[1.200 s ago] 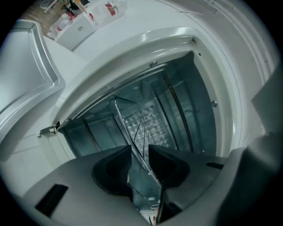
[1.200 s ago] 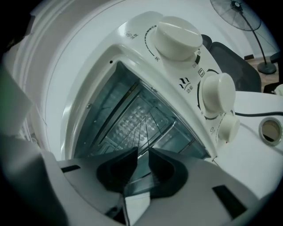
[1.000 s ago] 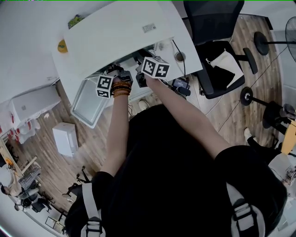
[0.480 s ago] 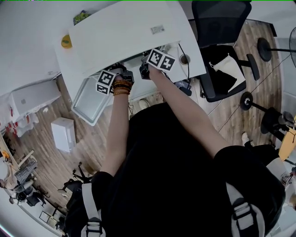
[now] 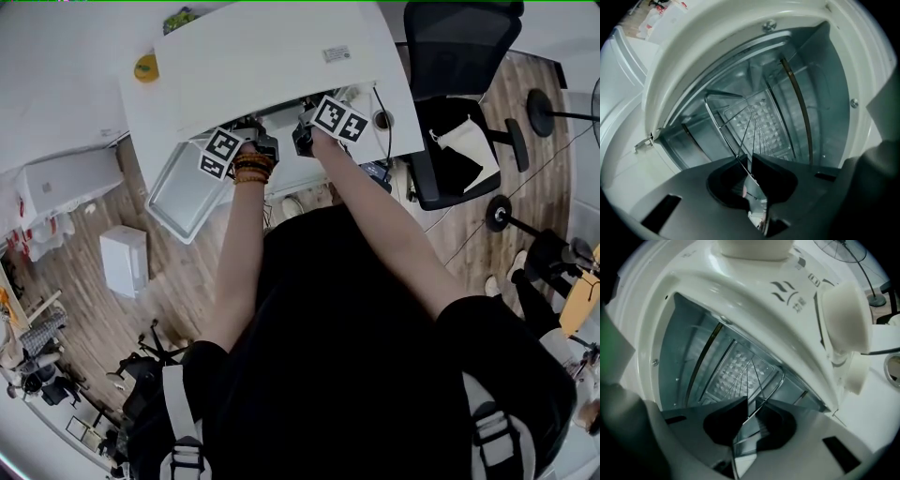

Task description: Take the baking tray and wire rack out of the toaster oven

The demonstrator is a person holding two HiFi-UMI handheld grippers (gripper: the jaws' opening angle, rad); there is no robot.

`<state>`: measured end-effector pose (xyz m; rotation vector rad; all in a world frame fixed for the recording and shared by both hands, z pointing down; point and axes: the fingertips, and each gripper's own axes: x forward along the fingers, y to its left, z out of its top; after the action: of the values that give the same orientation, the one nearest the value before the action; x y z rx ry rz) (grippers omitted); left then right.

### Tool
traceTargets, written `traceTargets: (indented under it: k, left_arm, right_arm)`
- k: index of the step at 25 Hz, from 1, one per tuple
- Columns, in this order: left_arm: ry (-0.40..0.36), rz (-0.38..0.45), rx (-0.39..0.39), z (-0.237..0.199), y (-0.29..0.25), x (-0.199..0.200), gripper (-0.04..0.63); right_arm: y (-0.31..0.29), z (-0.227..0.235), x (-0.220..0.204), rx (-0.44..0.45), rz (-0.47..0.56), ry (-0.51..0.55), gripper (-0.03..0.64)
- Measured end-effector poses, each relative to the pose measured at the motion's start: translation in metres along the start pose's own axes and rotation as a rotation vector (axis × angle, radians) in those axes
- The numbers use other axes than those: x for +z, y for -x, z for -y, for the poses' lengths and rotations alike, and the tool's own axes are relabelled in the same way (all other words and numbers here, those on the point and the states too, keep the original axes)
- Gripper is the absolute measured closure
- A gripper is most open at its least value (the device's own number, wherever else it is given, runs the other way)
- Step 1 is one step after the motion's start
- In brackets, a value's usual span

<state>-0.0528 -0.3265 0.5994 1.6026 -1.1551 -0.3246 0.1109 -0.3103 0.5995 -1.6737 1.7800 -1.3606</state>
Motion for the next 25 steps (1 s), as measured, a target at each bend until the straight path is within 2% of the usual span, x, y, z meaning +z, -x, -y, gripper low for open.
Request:
traceTargets:
  k: [25]
  left_arm:
    - [-0.020,-0.050,-0.003,-0.007,0.046,-0.030,0.548]
  right_arm:
    - [0.048,0.006,-0.028,0.001,0.007,-0.025,0.554]
